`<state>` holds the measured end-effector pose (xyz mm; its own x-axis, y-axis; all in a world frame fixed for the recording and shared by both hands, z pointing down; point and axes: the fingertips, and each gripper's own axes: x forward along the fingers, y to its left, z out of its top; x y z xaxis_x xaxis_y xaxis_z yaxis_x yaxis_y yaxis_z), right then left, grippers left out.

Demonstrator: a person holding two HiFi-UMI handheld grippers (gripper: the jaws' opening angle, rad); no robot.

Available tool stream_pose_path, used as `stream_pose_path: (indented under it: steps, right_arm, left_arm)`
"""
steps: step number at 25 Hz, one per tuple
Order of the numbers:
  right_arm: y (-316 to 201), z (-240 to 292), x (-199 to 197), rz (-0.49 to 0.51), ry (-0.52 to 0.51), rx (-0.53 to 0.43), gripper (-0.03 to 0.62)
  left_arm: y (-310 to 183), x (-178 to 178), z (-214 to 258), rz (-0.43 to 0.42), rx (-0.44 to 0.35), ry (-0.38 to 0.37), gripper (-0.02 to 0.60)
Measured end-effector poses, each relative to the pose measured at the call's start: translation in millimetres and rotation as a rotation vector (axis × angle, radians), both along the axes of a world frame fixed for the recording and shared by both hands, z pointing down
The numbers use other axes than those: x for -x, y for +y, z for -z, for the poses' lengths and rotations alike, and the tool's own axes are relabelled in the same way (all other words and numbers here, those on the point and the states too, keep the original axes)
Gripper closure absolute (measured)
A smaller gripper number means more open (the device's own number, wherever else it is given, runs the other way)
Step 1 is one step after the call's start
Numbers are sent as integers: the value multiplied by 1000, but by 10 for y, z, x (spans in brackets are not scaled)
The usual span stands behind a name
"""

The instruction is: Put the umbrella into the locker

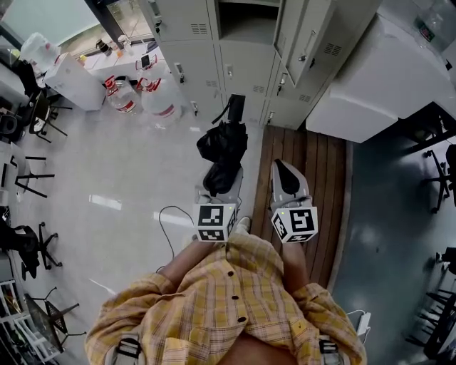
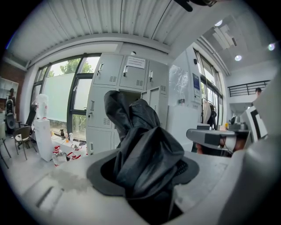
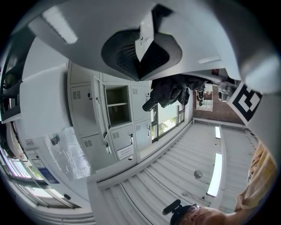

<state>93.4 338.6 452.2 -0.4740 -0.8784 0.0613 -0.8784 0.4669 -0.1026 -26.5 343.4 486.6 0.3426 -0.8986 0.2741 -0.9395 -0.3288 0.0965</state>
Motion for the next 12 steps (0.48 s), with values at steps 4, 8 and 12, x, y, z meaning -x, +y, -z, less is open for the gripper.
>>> stream_pose_path:
  steps: [4,8,12]
  right_arm:
    - [-77,-36,-36,9,-9,4,595]
    - [-148,-125,-58,15,-12,16,595]
    - [-248,-214,-38,21,-2,27,595]
  left_arm:
    - [-60,-10,-28,14,-2,-20,322]
    - [-126,-42,-116,19,12,-27,322]
    - [-211,-71,-203,12,24,-22,322]
